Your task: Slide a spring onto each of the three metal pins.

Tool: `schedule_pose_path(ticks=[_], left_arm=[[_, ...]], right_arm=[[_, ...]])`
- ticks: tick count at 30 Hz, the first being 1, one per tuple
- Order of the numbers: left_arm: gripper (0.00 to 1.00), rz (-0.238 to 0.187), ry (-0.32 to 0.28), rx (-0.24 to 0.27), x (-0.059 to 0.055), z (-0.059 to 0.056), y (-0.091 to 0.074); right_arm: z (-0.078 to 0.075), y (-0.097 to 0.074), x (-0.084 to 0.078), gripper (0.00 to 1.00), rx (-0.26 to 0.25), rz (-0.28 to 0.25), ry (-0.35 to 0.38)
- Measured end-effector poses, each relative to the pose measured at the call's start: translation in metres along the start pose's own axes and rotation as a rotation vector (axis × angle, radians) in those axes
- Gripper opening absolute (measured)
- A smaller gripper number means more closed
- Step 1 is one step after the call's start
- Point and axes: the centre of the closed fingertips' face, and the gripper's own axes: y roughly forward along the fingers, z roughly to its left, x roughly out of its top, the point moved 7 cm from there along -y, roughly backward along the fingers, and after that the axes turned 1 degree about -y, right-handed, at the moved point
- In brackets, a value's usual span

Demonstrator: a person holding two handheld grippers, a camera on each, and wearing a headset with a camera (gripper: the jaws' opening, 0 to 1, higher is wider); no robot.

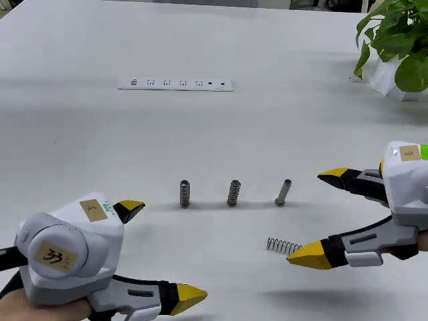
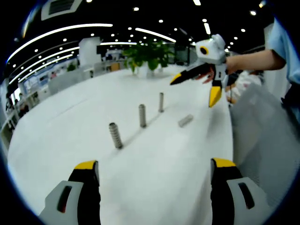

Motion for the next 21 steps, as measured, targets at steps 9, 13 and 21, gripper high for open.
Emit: schedule_pose_path(ticks=[9,13,21], left_arm=[[1.00,0.002,-0.009,-0.005,-0.002,-0.002,0.001],[1.00,0.010,-0.010,-0.017,-0.003,-0.004,0.002],[1.00,0.015,0.004,-0.043,0.000,-0.011,0.007]], right_arm=[[0.010,-0.017,-0.015,0.99,-0.031,-0.042,0.056],[0.015,-0.021,-0.020,0.99,-0.040,-0.054,0.079],[0.018,-0.029,-0.028,0.99,-0.067,-0.068,0.110]])
